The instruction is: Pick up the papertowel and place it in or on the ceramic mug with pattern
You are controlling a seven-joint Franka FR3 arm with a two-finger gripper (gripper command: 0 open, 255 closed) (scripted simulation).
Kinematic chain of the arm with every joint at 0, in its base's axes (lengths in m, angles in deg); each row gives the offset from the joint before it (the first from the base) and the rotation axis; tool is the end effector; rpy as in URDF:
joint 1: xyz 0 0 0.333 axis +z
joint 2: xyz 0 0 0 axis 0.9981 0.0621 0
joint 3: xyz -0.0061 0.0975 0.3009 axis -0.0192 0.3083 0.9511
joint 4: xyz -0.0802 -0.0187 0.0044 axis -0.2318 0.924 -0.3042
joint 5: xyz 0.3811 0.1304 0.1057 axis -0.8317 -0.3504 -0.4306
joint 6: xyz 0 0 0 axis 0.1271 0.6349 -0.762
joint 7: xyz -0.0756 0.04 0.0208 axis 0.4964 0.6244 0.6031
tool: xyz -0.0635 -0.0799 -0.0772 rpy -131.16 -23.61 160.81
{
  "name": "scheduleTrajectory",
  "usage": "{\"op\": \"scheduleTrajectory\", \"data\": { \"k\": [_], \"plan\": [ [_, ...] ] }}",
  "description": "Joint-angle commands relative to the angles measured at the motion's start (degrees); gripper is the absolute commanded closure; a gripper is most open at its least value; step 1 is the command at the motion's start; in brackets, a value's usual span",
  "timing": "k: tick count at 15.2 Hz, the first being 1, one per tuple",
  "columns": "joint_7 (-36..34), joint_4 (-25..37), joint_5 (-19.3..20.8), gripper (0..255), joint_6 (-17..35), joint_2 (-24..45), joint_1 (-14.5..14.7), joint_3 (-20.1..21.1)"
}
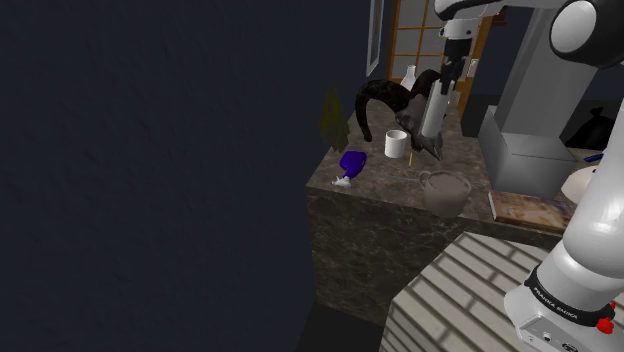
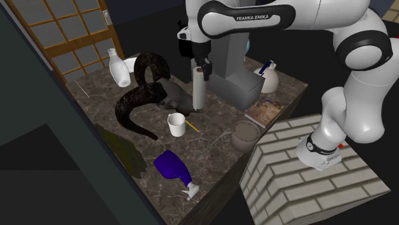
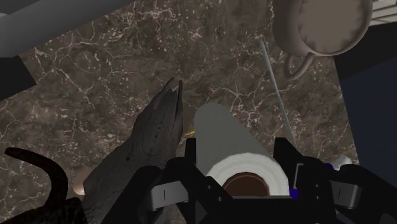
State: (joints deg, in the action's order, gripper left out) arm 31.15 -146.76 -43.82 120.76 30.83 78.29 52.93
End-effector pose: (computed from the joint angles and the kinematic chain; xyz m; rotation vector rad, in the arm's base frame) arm 0.5421 -0.3366 0.5129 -3.0806 -0.2323 0.0922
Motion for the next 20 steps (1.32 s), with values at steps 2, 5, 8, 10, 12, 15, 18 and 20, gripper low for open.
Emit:
{"op": "scheduleTrajectory", "data": {
  "k": [2, 5, 8, 10, 12, 15, 18, 20],
  "plan": [
    [0.03, 2.43, -0.04, 255, -2.34, 0.13, -0.19, -0.08],
    [0.09, 5.33, -0.23, 255, -4.84, 0.57, -0.47, -0.15],
    [-0.86, 4.18, 0.76, 255, -5.74, -1.73, 0.42, -0.03],
    [-3.00, -0.60, 2.89, 255, -5.39, -6.73, 2.28, 0.47],
    [-5.29, -4.81, 4.87, 255, -5.43, -11.51, 3.78, 1.28],
    [-8.86, -10.25, 7.38, 255, -6.13, -18.28, 5.40, 3.01],
    [-12.40, -14.78, 9.22, 255, -7.46, -24.55, 6.40, 5.24],
    [-14.70, -17.36, 10.04, 255, -8.64, -28.45, 6.84, 6.89]
  ]
}}
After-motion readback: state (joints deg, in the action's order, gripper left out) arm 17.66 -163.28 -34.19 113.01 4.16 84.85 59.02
